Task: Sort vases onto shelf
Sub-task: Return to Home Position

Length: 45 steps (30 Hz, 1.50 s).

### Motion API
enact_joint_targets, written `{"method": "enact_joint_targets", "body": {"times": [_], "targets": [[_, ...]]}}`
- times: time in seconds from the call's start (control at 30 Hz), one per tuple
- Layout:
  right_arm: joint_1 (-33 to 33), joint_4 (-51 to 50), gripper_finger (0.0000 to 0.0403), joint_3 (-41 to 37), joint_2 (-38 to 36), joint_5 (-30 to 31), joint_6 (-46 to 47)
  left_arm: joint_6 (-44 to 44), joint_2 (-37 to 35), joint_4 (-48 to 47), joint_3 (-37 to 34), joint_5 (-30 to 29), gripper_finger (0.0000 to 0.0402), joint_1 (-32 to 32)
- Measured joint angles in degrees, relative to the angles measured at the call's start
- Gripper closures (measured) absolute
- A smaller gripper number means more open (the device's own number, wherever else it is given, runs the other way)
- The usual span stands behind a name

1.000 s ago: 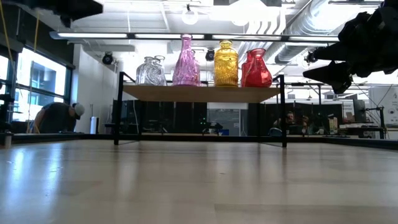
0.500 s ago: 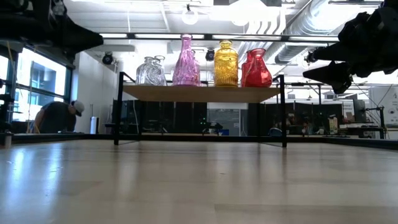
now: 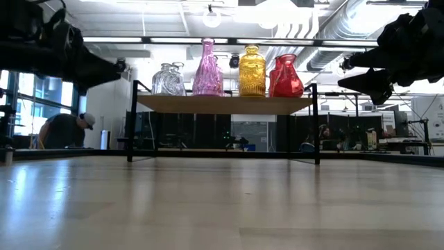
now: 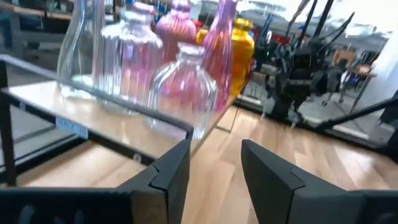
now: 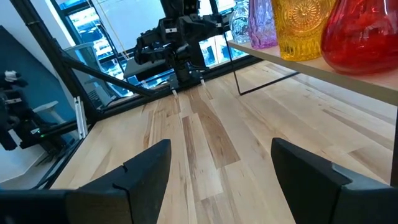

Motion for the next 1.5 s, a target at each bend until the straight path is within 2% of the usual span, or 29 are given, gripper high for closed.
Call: {"method": "enact_joint_targets", "body": {"times": [0.17, 0.47, 1.5], "targets": [[0.01, -0.02, 0.0142, -0.02, 0.02, 0.00, 0.00, -0.82, 0.33, 4.78, -1.47, -0.08, 0.0258, 0.00], [0.01, -0.02, 0.0142, -0.02, 0.02, 0.00, 0.00, 0.93, 0.30, 5.79, -2.11, -6.50, 0.0221, 0.00], [-1.21, -2.21, 0.0142, -0.02, 0.00, 0.02, 0.00, 1.47, 0.06, 5.74, -2.11, -6.71, 0.0218, 0.02]]}}
